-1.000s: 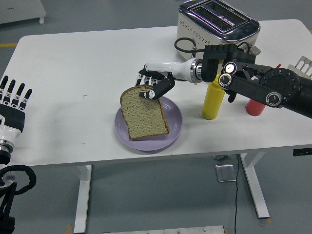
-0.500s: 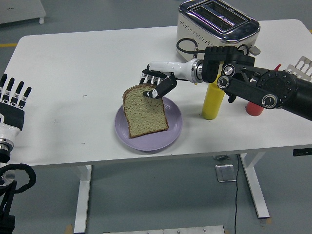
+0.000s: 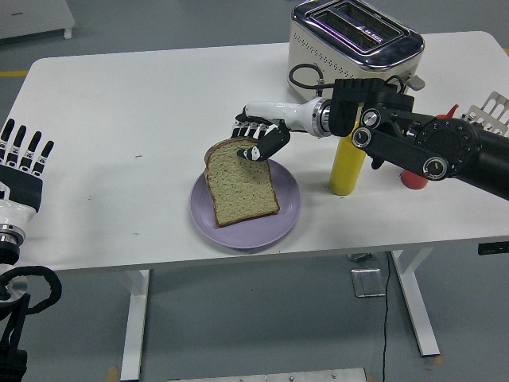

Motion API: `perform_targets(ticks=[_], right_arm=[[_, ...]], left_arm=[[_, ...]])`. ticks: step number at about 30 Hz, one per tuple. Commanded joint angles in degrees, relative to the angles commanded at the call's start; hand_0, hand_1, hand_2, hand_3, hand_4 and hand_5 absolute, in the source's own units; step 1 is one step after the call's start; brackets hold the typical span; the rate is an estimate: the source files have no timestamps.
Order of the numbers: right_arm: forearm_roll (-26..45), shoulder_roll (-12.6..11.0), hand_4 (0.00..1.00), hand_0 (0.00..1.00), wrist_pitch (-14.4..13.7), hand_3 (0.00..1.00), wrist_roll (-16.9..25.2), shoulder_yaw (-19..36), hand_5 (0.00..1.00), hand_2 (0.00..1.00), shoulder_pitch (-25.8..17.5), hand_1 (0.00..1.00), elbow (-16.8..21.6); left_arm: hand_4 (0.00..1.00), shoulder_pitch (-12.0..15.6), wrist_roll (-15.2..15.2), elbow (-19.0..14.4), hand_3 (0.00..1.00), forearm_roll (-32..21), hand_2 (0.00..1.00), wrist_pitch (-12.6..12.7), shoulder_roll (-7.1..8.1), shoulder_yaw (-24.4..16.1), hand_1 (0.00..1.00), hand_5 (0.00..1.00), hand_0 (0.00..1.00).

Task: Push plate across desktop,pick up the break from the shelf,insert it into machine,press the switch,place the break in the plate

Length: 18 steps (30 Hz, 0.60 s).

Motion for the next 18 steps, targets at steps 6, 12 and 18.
perform_targets(ticks=[6, 12, 18], right_arm=[[-0.7, 0.6, 0.632, 0.702, -1.6, 0.757, 0.3, 0.1, 0.17, 0.744, 0.3, 0.747, -0.5], [-1.8, 0.8, 0.666, 0.753, -3.3, 0.828, 0.6, 0.4, 0.19, 0.816, 0.3, 0.795, -1.2], [-2.2, 0.6, 0.686, 0.783, -4.5, 0.876, 1.0, 0.8, 0.206, 0.867, 0.2, 0.823, -1.5]], left_arm=[[0.615, 0.0, 0.0, 0.2, 0.816, 0.0, 0.954, 0.0, -0.13, 0.1, 0.875, 0.998, 0.835], [0.612, 0.0, 0.0, 0.2, 0.812, 0.0, 0.952, 0.0, -0.14, 0.1, 0.87, 0.998, 0.834], [0.606, 0.0, 0.0, 0.2, 0.81, 0.0, 0.95, 0.1, -0.12, 0.1, 0.868, 0.998, 0.83]])
